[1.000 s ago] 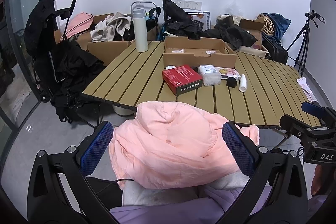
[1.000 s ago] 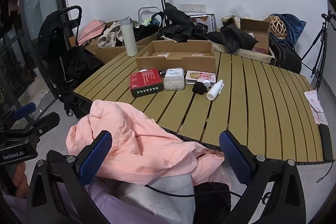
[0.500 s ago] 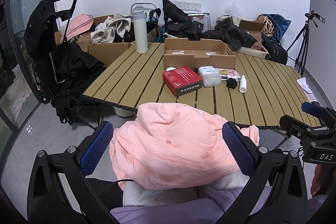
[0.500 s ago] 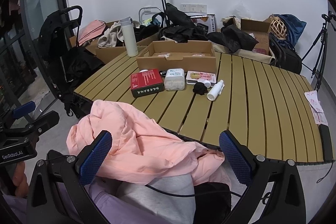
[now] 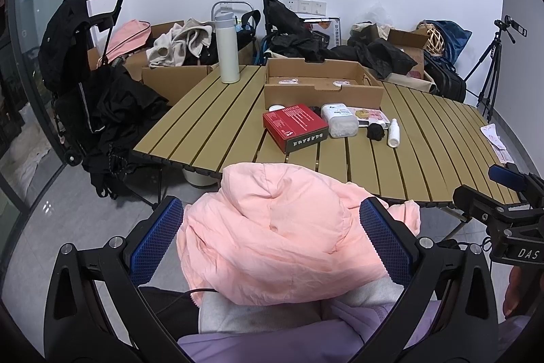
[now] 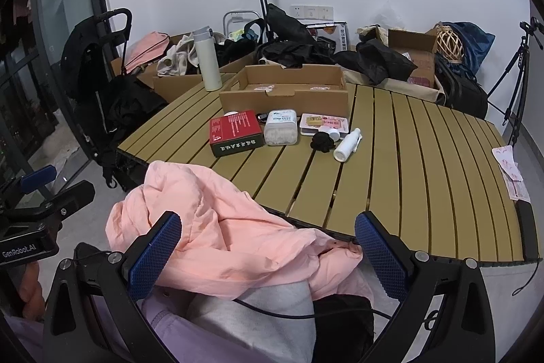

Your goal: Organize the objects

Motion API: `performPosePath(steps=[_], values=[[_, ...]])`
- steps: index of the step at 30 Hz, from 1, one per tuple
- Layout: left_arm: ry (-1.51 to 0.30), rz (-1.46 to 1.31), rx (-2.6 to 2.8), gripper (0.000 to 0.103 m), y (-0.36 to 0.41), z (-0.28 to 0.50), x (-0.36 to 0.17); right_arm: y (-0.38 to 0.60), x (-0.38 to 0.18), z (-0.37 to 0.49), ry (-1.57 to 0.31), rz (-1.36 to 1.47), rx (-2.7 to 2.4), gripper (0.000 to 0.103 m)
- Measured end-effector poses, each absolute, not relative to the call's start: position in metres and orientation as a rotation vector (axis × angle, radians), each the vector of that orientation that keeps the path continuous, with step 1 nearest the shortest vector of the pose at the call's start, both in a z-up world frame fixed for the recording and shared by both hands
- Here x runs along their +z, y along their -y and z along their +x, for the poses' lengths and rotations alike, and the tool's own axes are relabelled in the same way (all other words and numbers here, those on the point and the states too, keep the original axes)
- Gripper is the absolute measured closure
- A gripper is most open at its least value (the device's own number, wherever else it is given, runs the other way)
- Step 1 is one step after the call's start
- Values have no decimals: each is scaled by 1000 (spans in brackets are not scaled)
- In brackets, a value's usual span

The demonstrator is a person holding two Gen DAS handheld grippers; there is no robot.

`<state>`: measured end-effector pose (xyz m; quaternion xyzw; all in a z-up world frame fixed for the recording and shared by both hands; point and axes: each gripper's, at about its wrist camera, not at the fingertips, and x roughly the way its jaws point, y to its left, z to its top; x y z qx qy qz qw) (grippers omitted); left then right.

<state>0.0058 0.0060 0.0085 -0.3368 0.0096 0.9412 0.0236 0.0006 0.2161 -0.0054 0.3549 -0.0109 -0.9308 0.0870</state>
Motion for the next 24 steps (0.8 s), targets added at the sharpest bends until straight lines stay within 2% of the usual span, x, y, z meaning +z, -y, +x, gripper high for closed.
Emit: performPosePath(steps=[12,24], values=[[-24,-1056,2883,0,-4,3,2,-218,-9,0,32,1069,-2771,0],[11,-1133,2844,0,0,-11,-16,-220,-14,-5,-45,1027,-2799,0]])
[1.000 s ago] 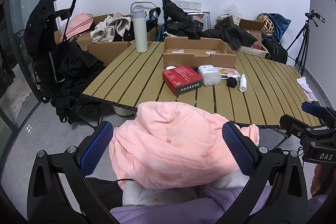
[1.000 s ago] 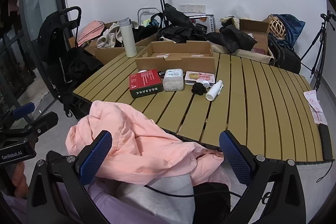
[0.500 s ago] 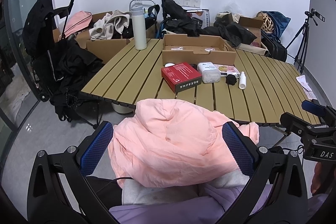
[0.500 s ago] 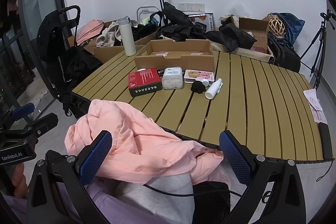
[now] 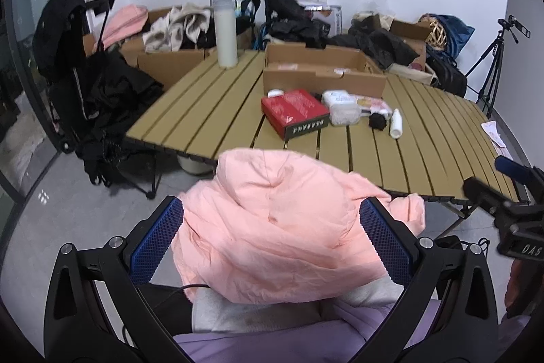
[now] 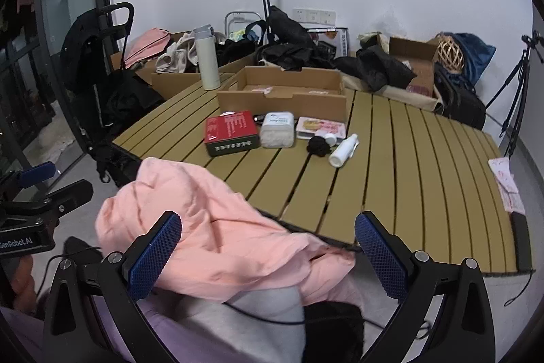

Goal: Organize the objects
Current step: 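Reach to the red box and close both grippers on it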

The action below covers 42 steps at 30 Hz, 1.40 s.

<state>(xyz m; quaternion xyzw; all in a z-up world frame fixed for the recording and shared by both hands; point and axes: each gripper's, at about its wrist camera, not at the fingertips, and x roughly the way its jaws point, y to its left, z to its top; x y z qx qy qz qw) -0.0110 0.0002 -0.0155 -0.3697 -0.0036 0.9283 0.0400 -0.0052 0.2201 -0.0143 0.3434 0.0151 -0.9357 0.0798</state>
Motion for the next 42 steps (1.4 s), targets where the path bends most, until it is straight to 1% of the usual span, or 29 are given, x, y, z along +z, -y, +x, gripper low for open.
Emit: performPosePath(steps=[6,11,13,15,17,18,19,21,25,26,27,28,29,30,32,34,35,37,39,40,41,42], values=[[41,-1238,2816,0,6,-39,-41,-233,-32,-28,27,1072,-2793,0],[66,-1291,2780,0,8,-57,-59,-233,-48,-32,61,1017,-2827,0],[109,-1220,2780,0,10,-61,-59,-229,-55,-31,36,970,-2841,0],[162,-1154,2786,0,14,-66,-58,-218,-63,-33,-72,910,-2848,0],[226,-1069,2789,0,19,-68,-56,-210,-70,-40,-128,943,-2805,0],[258,-1036,2784,0,22,-71,-57,-207,-74,-47,-123,993,-2757,0],[255,-1055,2774,0,22,-76,-57,-206,-77,-54,-104,1045,-2718,0],[180,-1141,2722,0,18,-94,-61,-208,-84,-74,10,1150,-2598,0],[39,-1163,2737,0,8,-140,-58,-209,-88,-112,43,1197,-2590,0],[23,-1148,2744,0,7,-158,-57,-208,-89,-128,58,1209,-2575,7],[25,-1142,2753,0,7,-172,-57,-207,-88,-149,99,1202,-2537,24],[38,-1131,2759,0,9,-187,-58,-205,-88,-164,124,1199,-2513,33],[63,-1135,2765,2,12,-204,-60,-200,-88,-184,139,1205,-2491,45],[111,-1155,2762,3,17,-221,-63,-194,-88,-208,150,1197,-2465,53],[228,-1202,2716,12,25,-251,-72,-178,-86,-251,135,1164,-2444,55],[338,-1243,2652,16,28,-274,-84,-164,-87,-278,112,1151,-2431,55],[366,-1262,2638,21,27,-282,-89,-153,-91,-303,110,1172,-2417,55],[382,-1268,2621,24,22,-293,-98,-142,-100,-329,112,1209,-2408,55],[352,-1287,2589,24,12,-297,-107,-131,-115,-351,77,1281,-2425,55],[329,-1299,2583,27,9,-297,-110,-130,-122,-357,65,1322,-2431,55],[293,-1318,2576,34,4,-298,-114,-128,-128,-358,63,1340,-2426,58],[286,-1332,2563,36,2,-298,-118,-125,-131,-355,42,1326,-2433,59]])
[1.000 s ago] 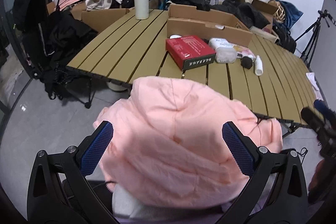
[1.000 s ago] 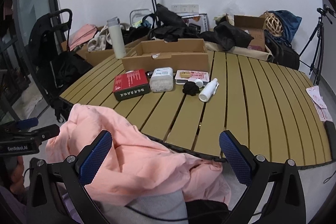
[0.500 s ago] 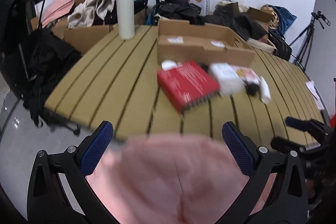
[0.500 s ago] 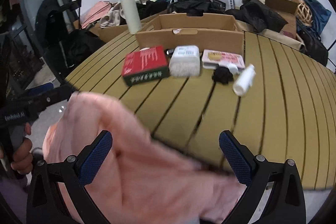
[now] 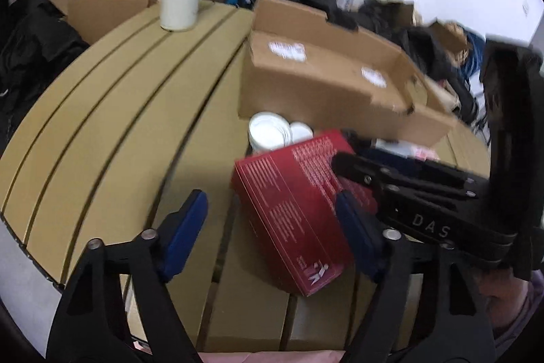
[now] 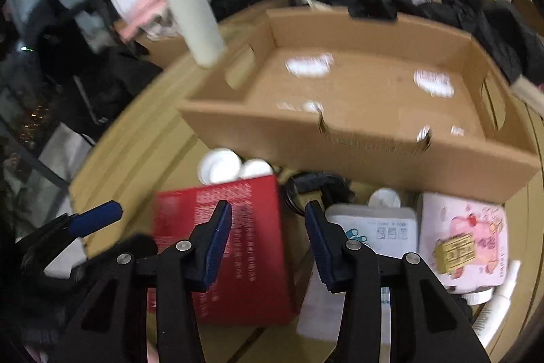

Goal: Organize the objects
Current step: 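Reach to the red box and close both grippers on it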

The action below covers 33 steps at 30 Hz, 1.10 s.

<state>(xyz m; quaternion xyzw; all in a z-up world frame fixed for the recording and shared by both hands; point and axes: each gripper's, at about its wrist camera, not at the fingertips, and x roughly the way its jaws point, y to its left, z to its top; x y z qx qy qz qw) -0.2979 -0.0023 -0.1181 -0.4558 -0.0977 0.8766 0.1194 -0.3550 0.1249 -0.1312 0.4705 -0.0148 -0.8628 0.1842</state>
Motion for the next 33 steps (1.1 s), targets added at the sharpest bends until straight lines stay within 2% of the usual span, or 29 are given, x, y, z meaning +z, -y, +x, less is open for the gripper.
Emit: performPosePath(steps=[3,5,6,7,8,16,19,21,25,27,29,30,32,33], values=[[400,-1418,2503,38,13,-296,-135,-132,-134,-341,111,1307,-2416,59],[503,-1423,2457,45,22,-289,-139,-129,-133,-329,80,1313,-2381,60],[527,-1414,2441,49,24,-282,-139,-129,-134,-322,86,1319,-2367,62],[533,-1405,2437,58,25,-277,-138,-128,-133,-315,79,1313,-2370,62],[529,-1398,2438,60,23,-269,-136,-127,-133,-307,76,1315,-2366,63],[464,-1419,2475,59,23,-242,-128,-138,-127,-257,139,1311,-2361,64],[450,-1413,2482,55,25,-241,-123,-140,-125,-256,112,1319,-2397,54],[444,-1417,2469,52,24,-238,-124,-140,-124,-256,109,1318,-2388,31],[432,-1453,2457,52,23,-236,-131,-143,-127,-261,129,1335,-2376,30],[455,-1444,2430,56,23,-235,-132,-143,-126,-262,151,1329,-2358,31],[457,-1409,2414,74,19,-235,-131,-142,-126,-265,140,1333,-2365,31],[454,-1393,2413,79,17,-235,-129,-140,-127,-267,126,1338,-2377,36],[400,-1385,2467,79,12,-235,-124,-137,-127,-270,113,1343,-2375,56],[384,-1379,2475,79,11,-236,-122,-137,-127,-275,130,1345,-2368,60]])
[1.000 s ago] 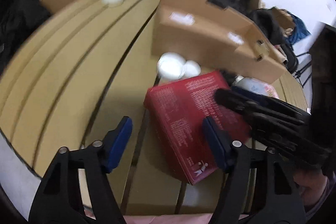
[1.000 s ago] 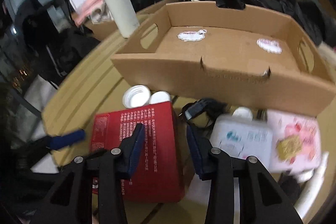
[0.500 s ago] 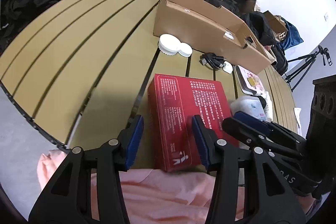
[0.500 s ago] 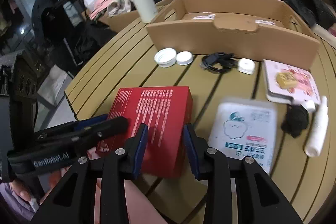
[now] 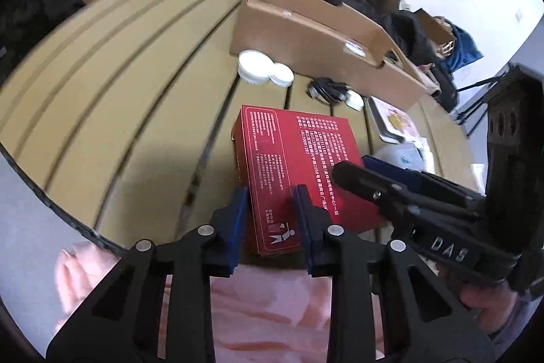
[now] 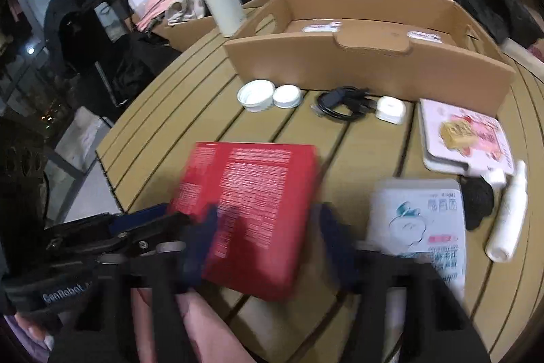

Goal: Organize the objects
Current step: 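Carry the red box into the cardboard tray and open both grippers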

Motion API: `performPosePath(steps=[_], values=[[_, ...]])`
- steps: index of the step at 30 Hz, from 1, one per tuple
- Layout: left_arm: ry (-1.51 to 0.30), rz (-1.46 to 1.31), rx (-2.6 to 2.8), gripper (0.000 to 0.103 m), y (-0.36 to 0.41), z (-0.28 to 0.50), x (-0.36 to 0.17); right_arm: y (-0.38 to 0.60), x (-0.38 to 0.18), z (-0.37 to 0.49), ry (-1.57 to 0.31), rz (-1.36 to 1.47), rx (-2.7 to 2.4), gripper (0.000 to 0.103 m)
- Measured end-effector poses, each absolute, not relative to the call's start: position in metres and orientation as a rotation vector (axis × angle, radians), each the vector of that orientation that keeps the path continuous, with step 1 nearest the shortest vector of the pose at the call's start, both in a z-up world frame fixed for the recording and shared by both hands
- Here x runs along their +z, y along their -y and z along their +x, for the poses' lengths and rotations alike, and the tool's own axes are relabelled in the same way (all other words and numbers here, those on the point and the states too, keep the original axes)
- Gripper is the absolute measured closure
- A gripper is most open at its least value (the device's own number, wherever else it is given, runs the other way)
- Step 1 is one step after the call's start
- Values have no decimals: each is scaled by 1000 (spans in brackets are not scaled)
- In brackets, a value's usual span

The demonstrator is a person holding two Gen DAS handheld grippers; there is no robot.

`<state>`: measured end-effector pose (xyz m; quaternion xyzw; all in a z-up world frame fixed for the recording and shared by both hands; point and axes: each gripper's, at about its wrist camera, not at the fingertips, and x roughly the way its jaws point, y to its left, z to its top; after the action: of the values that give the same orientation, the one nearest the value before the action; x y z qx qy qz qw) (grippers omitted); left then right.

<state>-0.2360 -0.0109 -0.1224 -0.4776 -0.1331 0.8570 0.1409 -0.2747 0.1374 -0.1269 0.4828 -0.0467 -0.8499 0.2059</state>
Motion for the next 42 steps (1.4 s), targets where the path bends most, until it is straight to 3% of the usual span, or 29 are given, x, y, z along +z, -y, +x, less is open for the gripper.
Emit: performPosePath(steps=[3,8,14,20,24,25,28,31,32,36,42], values=[[448,-1380,2452,79,15,-243,-116,-146,-124,-282,189,1340,-2359,69],[484,-1252,2473,79,13,-274,-72,-161,-86,-295,273,1222,-2383,69],[364,-1148,2514,79,-13,-377,-23,-173,-34,-374,245,1123,-2482,69],[175,-1331,2556,79,-33,-506,-73,-160,-69,-506,169,1328,-2480,69],[37,-1361,2679,77,-39,-526,-95,-135,-114,-551,81,1489,-2431,69],[62,-1341,2667,73,-36,-521,-92,-135,-117,-552,94,1494,-2420,69],[153,-1231,2615,32,-22,-494,-71,-151,-110,-542,146,1432,-2442,69],[108,-1128,2705,27,-8,-465,-42,-170,-88,-528,169,1394,-2450,68],[91,-1128,2703,23,-5,-457,-32,-176,-77,-521,148,1380,-2469,63],[6,-1085,2739,17,7,-416,16,-206,-13,-475,89,1246,-2572,23],[-88,-966,2834,1,15,-336,93,-250,95,-378,56,1037,-2717,21]])
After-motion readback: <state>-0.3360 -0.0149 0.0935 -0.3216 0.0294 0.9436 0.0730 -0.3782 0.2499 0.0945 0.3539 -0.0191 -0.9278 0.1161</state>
